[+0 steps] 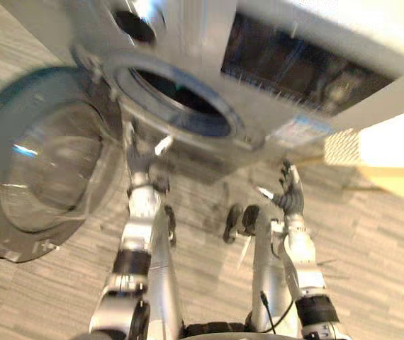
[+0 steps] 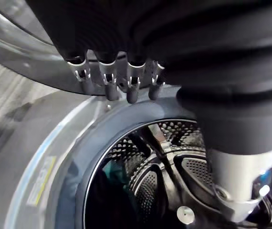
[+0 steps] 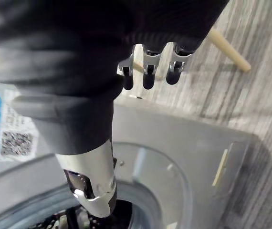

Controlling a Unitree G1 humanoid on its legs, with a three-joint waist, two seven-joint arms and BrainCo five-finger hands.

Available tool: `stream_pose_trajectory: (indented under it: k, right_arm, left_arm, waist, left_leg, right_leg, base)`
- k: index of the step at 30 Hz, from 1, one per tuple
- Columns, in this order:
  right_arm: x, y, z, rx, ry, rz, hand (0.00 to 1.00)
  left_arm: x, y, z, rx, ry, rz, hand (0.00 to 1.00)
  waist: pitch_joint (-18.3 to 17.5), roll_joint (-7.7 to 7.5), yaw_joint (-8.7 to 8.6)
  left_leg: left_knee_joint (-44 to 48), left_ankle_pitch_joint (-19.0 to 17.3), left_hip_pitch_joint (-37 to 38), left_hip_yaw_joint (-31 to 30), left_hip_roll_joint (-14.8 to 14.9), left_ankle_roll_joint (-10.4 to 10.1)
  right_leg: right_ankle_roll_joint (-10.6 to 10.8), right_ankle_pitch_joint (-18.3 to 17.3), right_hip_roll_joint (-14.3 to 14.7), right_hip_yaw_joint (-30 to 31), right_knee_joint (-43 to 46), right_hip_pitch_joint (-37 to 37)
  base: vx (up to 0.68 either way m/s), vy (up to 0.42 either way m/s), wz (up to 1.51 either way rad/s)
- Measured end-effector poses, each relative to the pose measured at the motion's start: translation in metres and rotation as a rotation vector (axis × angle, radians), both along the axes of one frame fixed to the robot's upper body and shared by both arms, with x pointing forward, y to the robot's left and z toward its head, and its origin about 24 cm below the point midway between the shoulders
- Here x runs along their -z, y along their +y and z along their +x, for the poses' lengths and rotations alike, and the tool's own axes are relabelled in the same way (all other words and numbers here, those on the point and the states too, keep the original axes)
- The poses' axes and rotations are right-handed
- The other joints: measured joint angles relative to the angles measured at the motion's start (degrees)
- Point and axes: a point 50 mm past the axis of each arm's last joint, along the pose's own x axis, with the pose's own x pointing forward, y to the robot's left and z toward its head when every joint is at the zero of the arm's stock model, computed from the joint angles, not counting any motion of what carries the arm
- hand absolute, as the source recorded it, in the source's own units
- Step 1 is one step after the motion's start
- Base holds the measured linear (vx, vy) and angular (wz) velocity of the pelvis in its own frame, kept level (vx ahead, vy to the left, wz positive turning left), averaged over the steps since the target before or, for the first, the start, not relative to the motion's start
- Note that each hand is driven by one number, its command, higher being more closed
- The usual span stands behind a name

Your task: Pick up the laundry basket with both hands and put the clothes into the washing machine.

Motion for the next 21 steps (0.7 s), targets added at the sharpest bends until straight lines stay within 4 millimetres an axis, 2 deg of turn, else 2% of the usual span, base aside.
stream_pose_trajectory:
  k: [2, 4, 6, 7, 9, 13, 15, 18, 19, 21]
  right_arm:
    - [0.016, -0.001, -0.010, 0.000, 0.079, 0.005, 0.00]
    - [0.041, -0.001, -0.029, -0.002, 0.206, 0.018, 0.00]
    - [0.053, -0.002, -0.038, 0.001, 0.263, 0.021, 0.00]
    - [0.067, -0.002, -0.050, 0.004, 0.341, 0.024, 0.00]
    - [0.083, -0.004, -0.064, 0.001, 0.439, 0.028, 0.00]
    - [0.100, -0.011, -0.083, -0.003, 0.559, 0.024, 0.00]
    - [0.103, -0.013, -0.087, 0.003, 0.580, 0.033, 0.00]
    - [0.105, -0.016, -0.086, -0.004, 0.607, 0.021, 0.00]
    - [0.106, -0.017, -0.086, -0.009, 0.614, 0.015, 0.00]
    - [0.106, -0.016, -0.083, -0.047, 0.619, -0.016, 0.00]
  left_arm:
    - [0.027, 0.003, -0.017, 0.003, 0.113, -0.022, 0.00]
    - [0.070, 0.007, -0.051, 0.003, 0.309, -0.057, 0.00]
    - [0.086, 0.006, -0.066, 0.004, 0.393, -0.067, 0.00]
    - [0.105, 0.006, -0.087, 0.022, 0.505, -0.052, 0.00]
    - [0.122, 0.006, -0.110, 0.048, 0.613, -0.037, 0.00]
    - [0.133, 0.009, -0.126, 0.093, 0.701, 0.008, 0.00]
    - [0.135, 0.012, -0.130, 0.109, 0.727, 0.042, 0.00]
    - [0.136, 0.015, -0.131, 0.136, 0.745, 0.083, 0.00]
    - [0.137, 0.014, -0.132, 0.140, 0.747, 0.085, 0.00]
    - [0.137, 0.014, -0.132, 0.145, 0.753, 0.091, 0.00]
  waist:
    - [-1.5, 0.03, 0.10]
    - [-5.7, 0.14, 0.07]
    - [-7.2, 0.61, 0.26]
    - [-9.1, 1.21, 0.10]
    - [-11.0, 1.99, 0.06]
    - [-12.3, 3.16, 0.04]
    - [-12.6, 3.20, -0.05]
    - [-12.7, 2.91, -0.10]
    - [-12.7, 2.94, 0.00]
    - [-12.5, 2.58, -0.13]
  left_leg:
    - [-5.2, 1.6, 5.2, 0.5, -0.2, -0.1]
    - [-15.0, 4.7, 12.3, 2.0, -0.7, 0.2]
    - [-19.6, 6.3, 15.5, 2.8, -0.7, 0.3]
    - [-25.6, 8.4, 19.3, 3.4, -0.9, 0.5]
    - [-32.5, 11.1, 24.0, 4.9, -1.5, 0.8]
    - [-40.6, 13.9, 30.3, 7.8, -2.7, 1.5]
    - [-42.4, 14.0, 32.9, 10.3, -2.9, 1.5]
    - [-43.3, 14.0, 35.1, 14.0, -3.3, 1.6]
    - [-43.3, 13.9, 35.5, 14.8, -3.2, 1.6]
    - [-43.4, 14.2, 36.4, 18.2, -3.7, 2.7]
  right_leg:
    - [0.3, 1.3, 0.5, -0.8, -4.9, 5.1]
    - [1.2, 4.6, 1.5, -1.6, -14.2, 11.7]
    - [1.6, 6.7, 2.4, -1.8, -19.2, 14.8]
    - [2.3, 9.4, 3.4, -1.9, -25.8, 18.4]
    - [3.1, 12.8, 4.5, -1.3, -33.5, 22.7]
    - [4.2, 17.6, 5.3, 0.3, -42.6, 27.9]
    - [4.8, 19.6, 5.9, 2.4, -46.1, 29.7]
    - [5.2, 21.0, 5.8, 4.7, -45.7, 29.0]
    - [5.0, 21.5, 5.7, 4.2, -44.4, 28.1]
    - [2.0, 24.2, 4.2, -4.8, -38.6, 24.1]
  base:
    - [0.18, 0.003, 0.09]
    - [0.20, 0.038, 0.00]
    - [0.16, 0.053, -0.12]
    - [0.15, 0.067, -0.17]
    - [0.16, 0.085, -0.22]
    - [0.14, 0.099, -0.31]
    - [0.08, 0.080, -0.53]
    - [0.02, 0.070, -0.63]
    - [-0.05, 0.074, -0.78]
    - [-0.10, 0.082, -0.78]
